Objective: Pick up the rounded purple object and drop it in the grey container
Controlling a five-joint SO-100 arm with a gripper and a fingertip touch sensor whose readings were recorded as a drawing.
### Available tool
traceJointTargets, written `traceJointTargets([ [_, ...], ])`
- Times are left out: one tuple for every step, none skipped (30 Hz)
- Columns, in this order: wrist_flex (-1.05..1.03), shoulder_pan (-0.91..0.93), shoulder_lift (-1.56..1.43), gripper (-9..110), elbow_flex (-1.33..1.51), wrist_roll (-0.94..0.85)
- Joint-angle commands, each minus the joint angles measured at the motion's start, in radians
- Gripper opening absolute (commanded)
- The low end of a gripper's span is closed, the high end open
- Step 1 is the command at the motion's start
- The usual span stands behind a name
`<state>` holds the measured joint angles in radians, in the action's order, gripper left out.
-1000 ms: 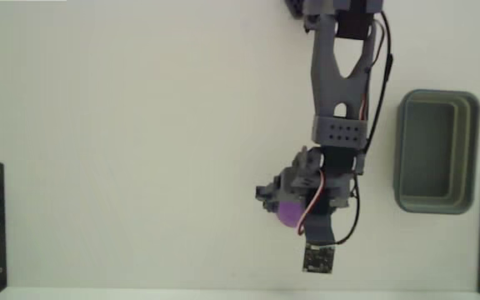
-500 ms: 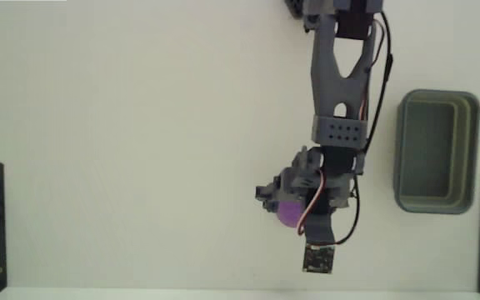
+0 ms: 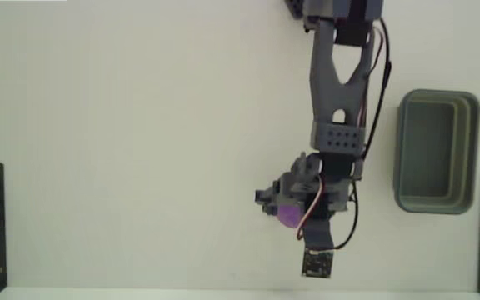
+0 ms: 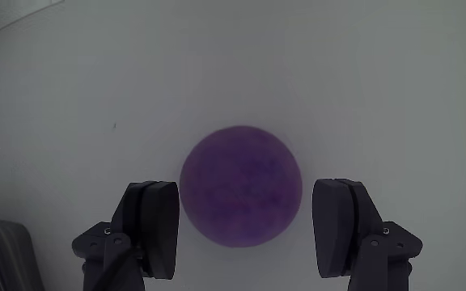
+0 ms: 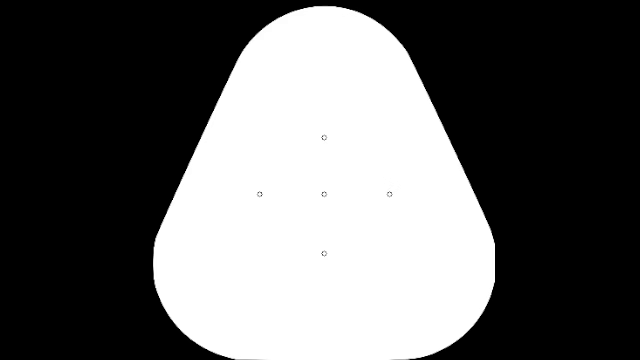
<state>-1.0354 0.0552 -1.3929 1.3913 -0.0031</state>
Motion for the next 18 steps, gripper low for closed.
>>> traceJointTargets([
  [0.005,0.006,-0.029,110,-0.05,0.003],
  [0.005,0.006,-0.029,110,-0.05,0.003],
  [0.005,0.006,-0.029,110,-0.05,0.003],
  [0.005,0.006,-0.029,110,-0.05,0.003],
  [0.005,0.006,-0.029,110,-0.05,0.003],
  [0.005,0.006,-0.029,110,-0.05,0.003],
  [0.005,0.005,-0.029,110,-0.05,0.003],
  [0.005,0.002,-0.029,110,-0.05,0.003],
  [0.005,-0.004,-0.029,110,-0.05,0.003],
  [0.005,-0.009,-0.029,110,-0.05,0.003],
  [0.005,-0.018,-0.029,110,-0.05,0.003],
  [0.005,-0.027,-0.029,110,-0.05,0.003],
  [0.005,-0.032,-0.029,110,-0.05,0.003],
  [0.005,-0.04,-0.029,110,-0.05,0.003],
  [0.005,-0.048,-0.029,110,-0.05,0.003],
  [0.005,-0.052,-0.029,110,-0.05,0.003],
  [0.005,-0.054,-0.029,110,-0.05,0.003],
  [0.005,-0.054,-0.029,110,-0.05,0.003],
])
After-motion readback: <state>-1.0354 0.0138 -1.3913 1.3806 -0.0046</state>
